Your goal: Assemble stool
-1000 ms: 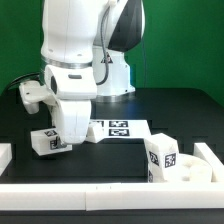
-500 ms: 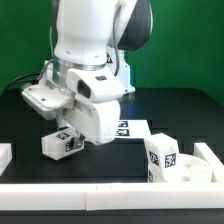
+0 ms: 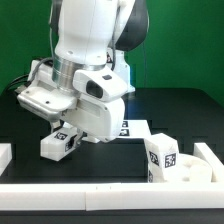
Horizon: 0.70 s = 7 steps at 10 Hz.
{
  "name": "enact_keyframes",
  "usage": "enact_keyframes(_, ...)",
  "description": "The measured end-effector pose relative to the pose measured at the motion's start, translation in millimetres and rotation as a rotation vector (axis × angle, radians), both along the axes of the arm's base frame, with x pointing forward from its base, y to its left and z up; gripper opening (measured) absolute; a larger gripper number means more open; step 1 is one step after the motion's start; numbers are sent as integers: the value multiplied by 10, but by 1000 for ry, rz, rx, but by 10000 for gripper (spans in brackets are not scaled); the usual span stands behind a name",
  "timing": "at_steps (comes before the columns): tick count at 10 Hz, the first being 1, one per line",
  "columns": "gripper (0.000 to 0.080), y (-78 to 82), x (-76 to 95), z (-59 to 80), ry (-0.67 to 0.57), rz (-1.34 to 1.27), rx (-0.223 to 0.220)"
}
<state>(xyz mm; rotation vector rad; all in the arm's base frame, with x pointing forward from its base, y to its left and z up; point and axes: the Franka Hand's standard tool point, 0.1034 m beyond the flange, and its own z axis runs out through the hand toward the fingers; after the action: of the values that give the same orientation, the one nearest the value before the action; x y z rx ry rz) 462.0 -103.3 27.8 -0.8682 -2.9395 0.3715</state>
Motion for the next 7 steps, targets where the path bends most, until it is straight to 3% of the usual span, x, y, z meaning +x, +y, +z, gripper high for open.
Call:
enact_keyframes(4, 323, 27, -14, -30, 64, 285, -1)
enact_keyframes(7, 360, 17, -18, -32, 56, 247, -5)
